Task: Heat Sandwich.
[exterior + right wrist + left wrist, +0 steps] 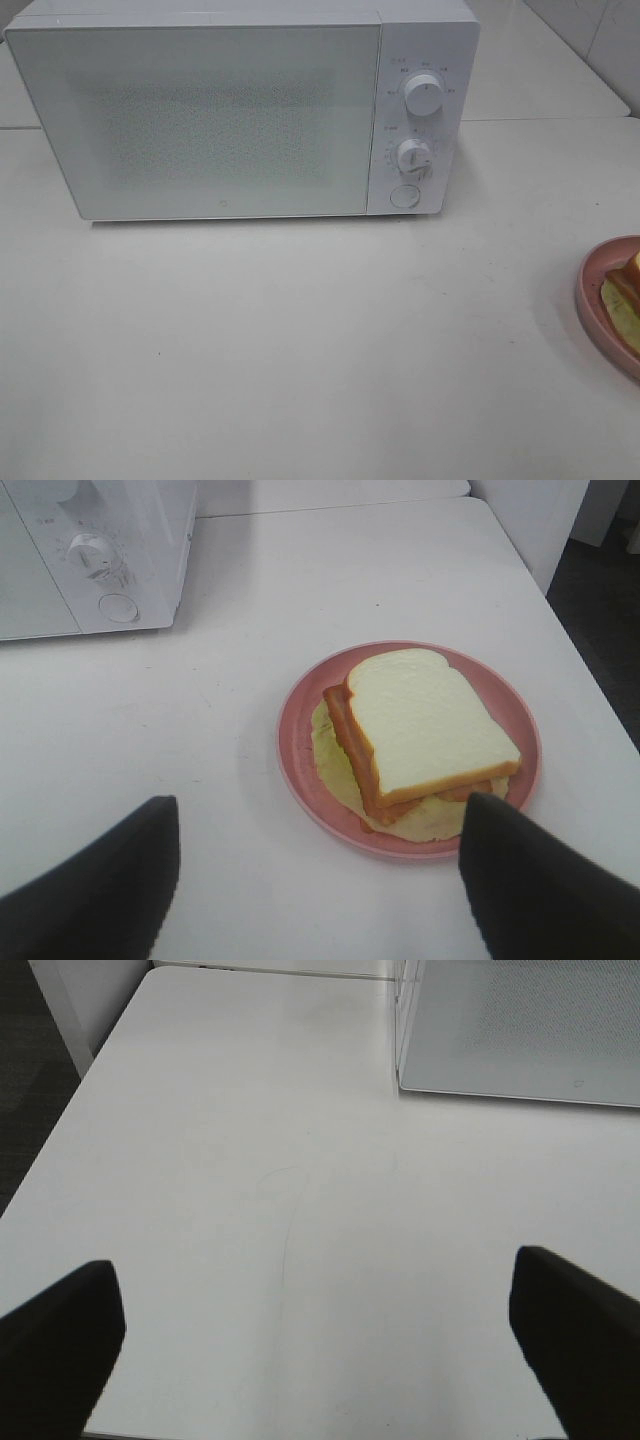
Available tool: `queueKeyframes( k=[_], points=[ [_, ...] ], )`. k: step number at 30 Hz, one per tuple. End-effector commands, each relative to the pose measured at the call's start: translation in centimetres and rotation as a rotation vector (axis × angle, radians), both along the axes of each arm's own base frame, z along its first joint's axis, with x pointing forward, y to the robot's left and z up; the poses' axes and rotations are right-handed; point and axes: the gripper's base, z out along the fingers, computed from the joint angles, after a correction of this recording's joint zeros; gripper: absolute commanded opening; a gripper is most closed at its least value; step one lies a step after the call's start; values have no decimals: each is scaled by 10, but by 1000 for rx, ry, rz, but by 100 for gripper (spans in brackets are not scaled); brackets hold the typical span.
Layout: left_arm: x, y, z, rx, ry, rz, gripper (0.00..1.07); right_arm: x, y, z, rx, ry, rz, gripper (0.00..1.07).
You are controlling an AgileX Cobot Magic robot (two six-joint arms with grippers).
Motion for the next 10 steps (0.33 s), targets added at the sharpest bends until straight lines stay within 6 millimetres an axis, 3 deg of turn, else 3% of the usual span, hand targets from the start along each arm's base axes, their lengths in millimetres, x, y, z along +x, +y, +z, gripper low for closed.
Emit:
queueKeyframes(
  k=[1, 10],
  points=[
    [-4, 0, 0, 2, -34, 3, 100, -2, 0, 0, -7, -30, 3, 75],
    [-4, 0, 0, 2, -34, 3, 100, -2, 0, 0, -7, -30, 3, 75]
  ],
)
